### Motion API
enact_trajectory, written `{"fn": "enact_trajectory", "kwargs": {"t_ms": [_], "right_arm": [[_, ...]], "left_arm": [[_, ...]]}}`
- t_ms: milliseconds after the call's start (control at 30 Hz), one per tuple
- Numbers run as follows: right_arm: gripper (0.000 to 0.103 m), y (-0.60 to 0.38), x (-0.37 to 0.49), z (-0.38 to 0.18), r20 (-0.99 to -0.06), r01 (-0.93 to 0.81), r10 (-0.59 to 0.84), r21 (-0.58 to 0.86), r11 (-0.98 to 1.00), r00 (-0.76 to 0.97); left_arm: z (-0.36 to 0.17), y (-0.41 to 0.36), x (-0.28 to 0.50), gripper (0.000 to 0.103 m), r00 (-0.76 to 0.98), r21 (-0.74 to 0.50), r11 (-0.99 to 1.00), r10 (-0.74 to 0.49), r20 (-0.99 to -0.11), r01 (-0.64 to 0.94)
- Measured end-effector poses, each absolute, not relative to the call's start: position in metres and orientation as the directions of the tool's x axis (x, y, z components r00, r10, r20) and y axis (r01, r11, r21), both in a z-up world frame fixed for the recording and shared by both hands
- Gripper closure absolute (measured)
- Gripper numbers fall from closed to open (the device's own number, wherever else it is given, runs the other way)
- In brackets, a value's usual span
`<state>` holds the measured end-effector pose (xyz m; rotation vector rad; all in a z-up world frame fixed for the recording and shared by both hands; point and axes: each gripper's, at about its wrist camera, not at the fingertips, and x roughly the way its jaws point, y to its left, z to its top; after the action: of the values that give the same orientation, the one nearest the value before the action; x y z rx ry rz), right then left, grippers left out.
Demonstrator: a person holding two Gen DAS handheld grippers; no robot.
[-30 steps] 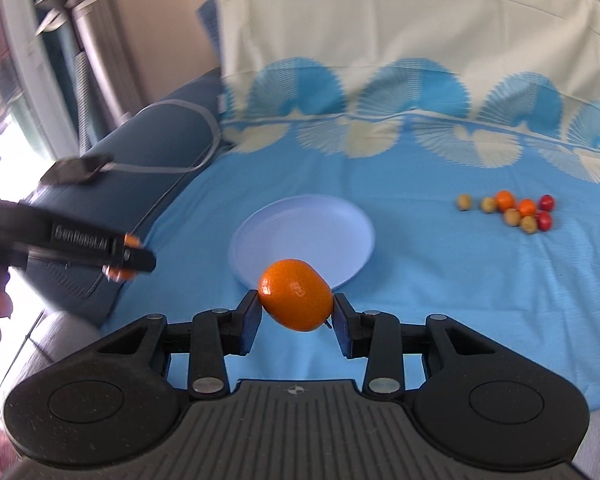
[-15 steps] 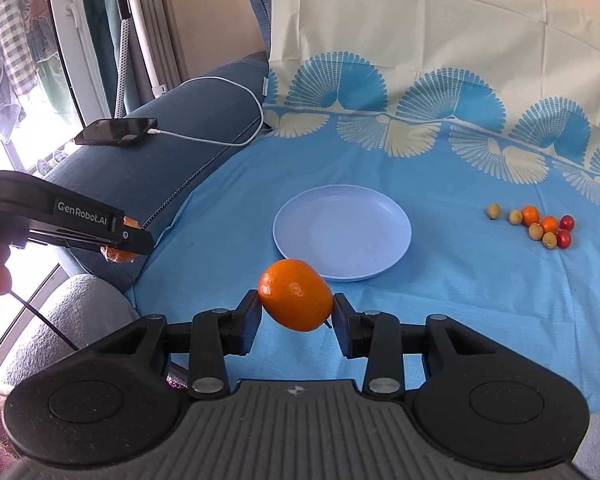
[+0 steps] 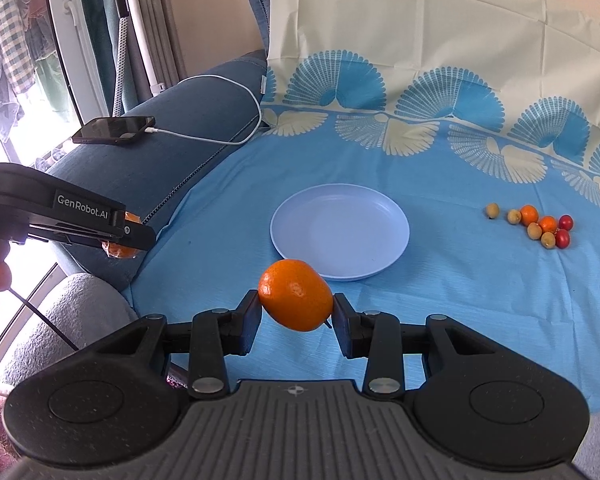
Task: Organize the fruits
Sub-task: 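Carry the wrapped orange and the orange over the blue plate with both tools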
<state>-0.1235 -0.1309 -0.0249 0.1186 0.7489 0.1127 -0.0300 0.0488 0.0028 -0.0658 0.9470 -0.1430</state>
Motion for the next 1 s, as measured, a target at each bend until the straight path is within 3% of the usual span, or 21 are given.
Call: {"fn": "enact_trajectory", "kwargs": {"t_ms": [1000], "right_arm": [[0.063,-0.144,-0.099,-0.031,-0.675,-0.014,0.106,0.140,0.990,0.730]], "left_arm": [[0.003,0.033,0.004,0.060,0.575,-0.128,0.988,-0.155,-0.803,0.087]]}}
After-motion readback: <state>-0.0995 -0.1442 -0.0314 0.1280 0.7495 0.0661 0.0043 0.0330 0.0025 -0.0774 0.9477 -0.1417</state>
